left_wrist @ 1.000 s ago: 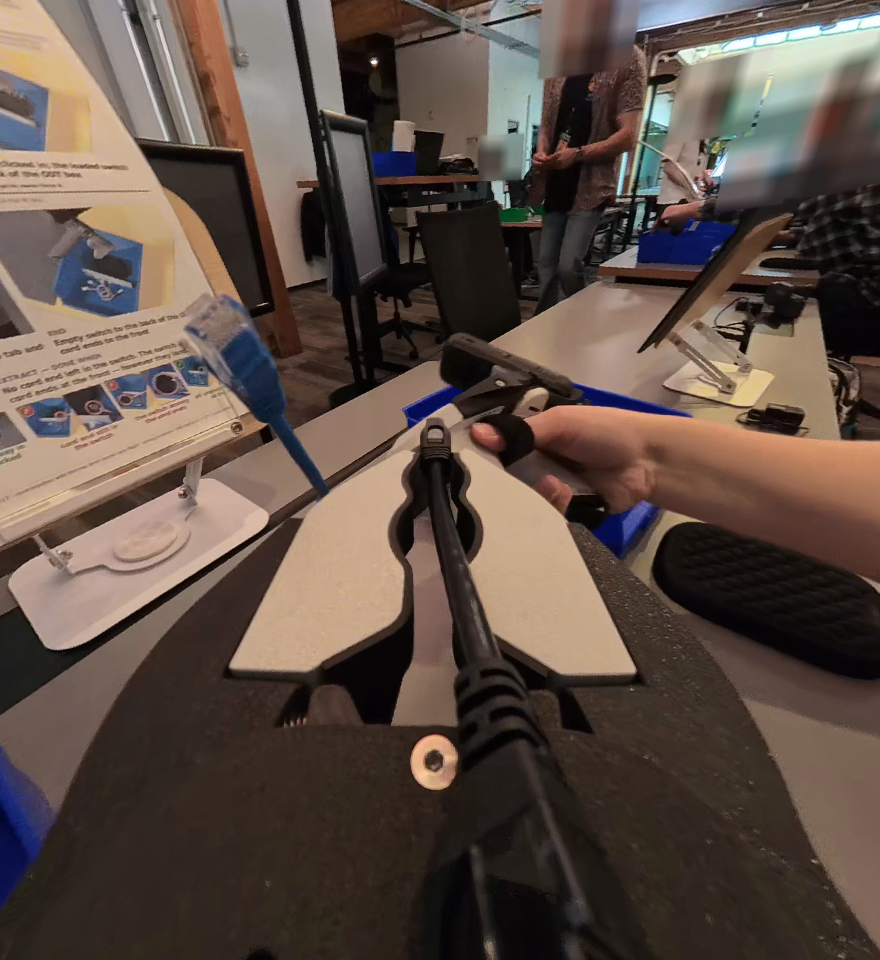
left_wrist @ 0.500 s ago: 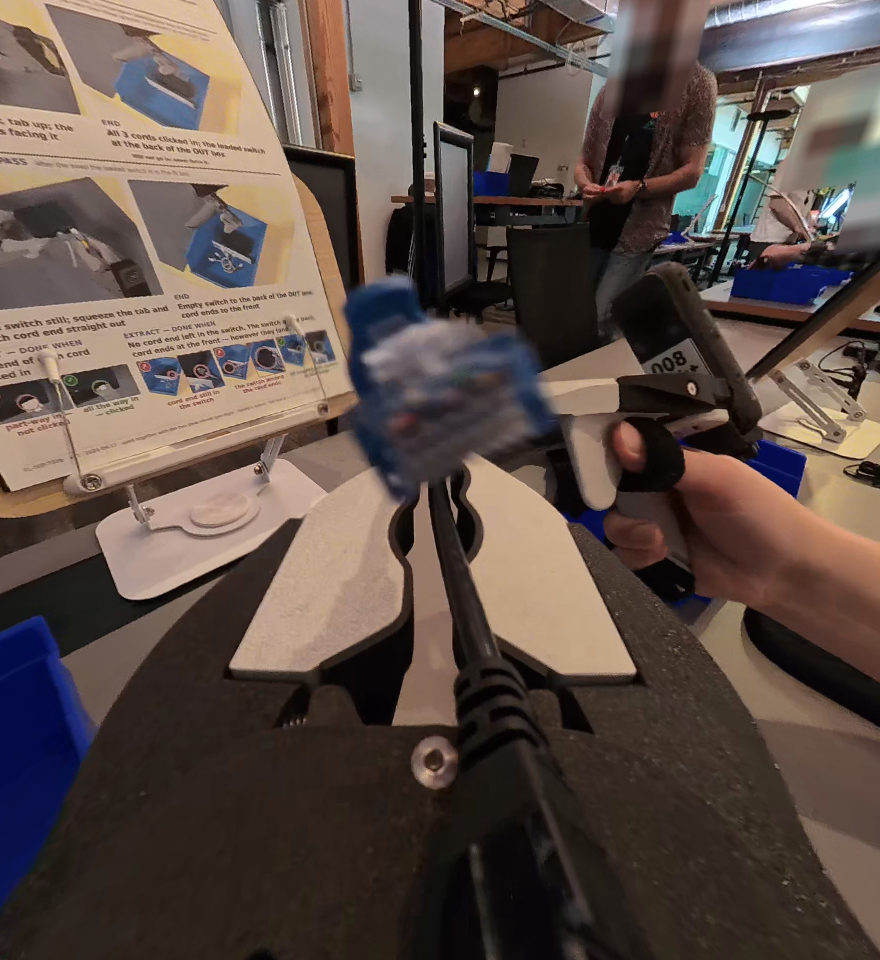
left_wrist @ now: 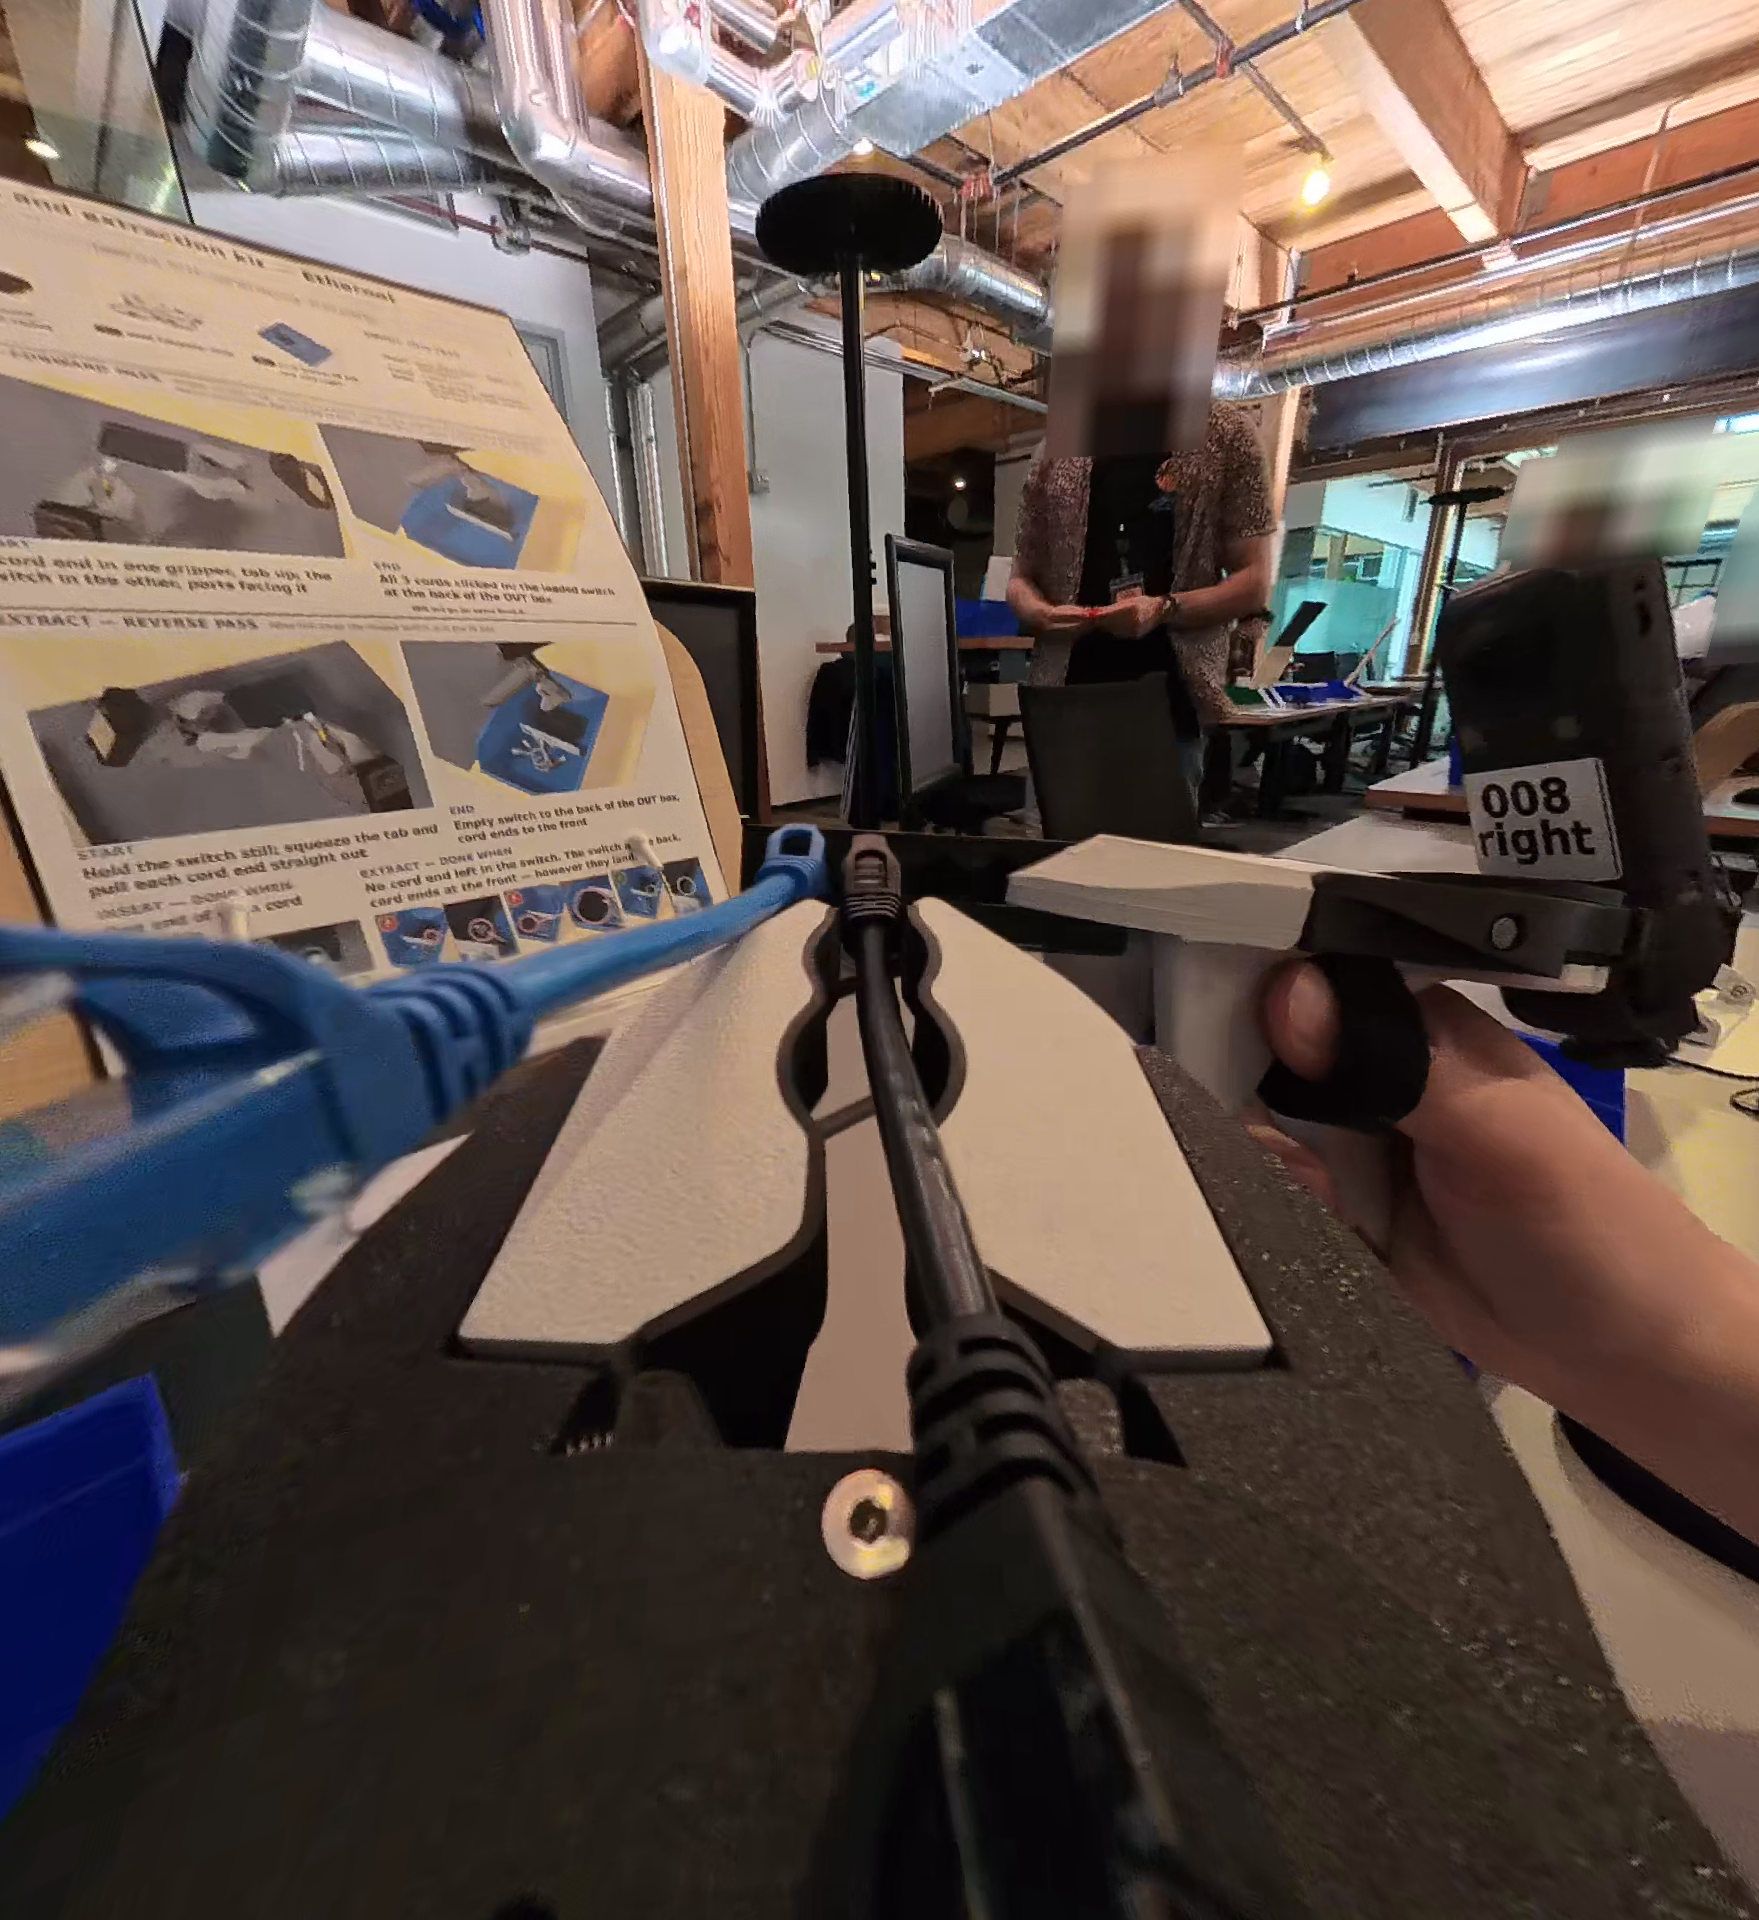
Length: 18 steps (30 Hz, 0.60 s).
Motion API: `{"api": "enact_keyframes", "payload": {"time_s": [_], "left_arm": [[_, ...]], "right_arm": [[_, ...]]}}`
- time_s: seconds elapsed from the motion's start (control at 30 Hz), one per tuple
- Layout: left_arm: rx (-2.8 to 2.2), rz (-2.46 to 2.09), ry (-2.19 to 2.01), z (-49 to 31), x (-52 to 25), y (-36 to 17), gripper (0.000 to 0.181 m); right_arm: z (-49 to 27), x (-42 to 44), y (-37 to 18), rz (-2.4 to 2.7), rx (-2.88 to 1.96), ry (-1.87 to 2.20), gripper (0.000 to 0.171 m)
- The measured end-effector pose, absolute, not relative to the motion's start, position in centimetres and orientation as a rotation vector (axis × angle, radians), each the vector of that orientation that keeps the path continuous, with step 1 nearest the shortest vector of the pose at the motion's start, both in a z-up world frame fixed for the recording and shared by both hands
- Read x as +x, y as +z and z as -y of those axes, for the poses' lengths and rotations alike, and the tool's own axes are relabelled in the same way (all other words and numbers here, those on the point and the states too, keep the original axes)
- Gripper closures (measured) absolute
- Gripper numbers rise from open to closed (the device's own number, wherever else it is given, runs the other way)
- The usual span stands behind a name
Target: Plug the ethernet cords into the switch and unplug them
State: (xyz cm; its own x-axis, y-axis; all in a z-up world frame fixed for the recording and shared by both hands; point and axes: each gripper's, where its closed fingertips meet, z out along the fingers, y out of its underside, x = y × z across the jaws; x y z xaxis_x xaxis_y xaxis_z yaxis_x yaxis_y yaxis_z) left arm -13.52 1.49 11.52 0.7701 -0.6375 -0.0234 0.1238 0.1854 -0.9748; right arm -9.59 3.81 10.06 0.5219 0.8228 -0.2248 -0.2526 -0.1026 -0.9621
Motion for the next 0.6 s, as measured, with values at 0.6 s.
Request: {"api": "enact_keyframes", "payload": {"time_s": [0.6], "left_arm": [[-1.109, -0.619, -0.404, 1.3, -13.7, 14.6, 0.171]], "right_arm": [[-0.6, -9.9, 13.9, 0.739, -1.100, 0.543, 0.108]]}}
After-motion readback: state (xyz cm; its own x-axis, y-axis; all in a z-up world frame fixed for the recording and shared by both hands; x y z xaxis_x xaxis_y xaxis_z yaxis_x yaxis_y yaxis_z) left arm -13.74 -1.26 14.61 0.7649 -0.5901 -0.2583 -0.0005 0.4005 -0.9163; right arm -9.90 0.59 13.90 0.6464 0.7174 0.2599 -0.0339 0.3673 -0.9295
